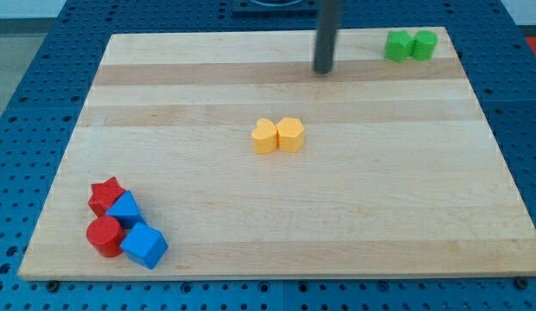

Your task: Move your arm to the bottom left corner

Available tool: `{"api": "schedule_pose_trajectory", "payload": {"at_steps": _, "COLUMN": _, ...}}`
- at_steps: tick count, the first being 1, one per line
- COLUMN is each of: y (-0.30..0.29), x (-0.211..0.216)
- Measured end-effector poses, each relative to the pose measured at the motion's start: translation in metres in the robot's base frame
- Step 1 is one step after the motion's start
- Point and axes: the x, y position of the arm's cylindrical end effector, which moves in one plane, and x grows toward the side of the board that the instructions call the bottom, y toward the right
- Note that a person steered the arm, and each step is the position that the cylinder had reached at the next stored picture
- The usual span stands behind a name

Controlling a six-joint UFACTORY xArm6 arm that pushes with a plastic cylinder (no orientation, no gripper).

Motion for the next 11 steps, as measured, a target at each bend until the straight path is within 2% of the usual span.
{"api": "schedule_pose_trajectory", "payload": {"at_steps": 4, "y": -0.267, "x": 0.013}}
{"api": "schedule_pose_trajectory", "payload": {"at_steps": 5, "y": -0.328, "x": 0.051}}
{"api": "schedule_pose_trajectory", "payload": {"at_steps": 6, "y": -0.341, "x": 0.077}}
{"api": "schedule_pose_trajectory", "payload": {"at_steps": 8, "y": -0.342, "x": 0.082}}
{"api": "schedule_pose_trajectory", "payload": {"at_steps": 9, "y": -0.341, "x": 0.149}}
{"api": "schedule_pose_trajectory", "payload": {"at_steps": 10, "y": -0.335, "x": 0.261}}
{"api": "schedule_pose_trajectory", "payload": {"at_steps": 11, "y": -0.313, "x": 0.324}}
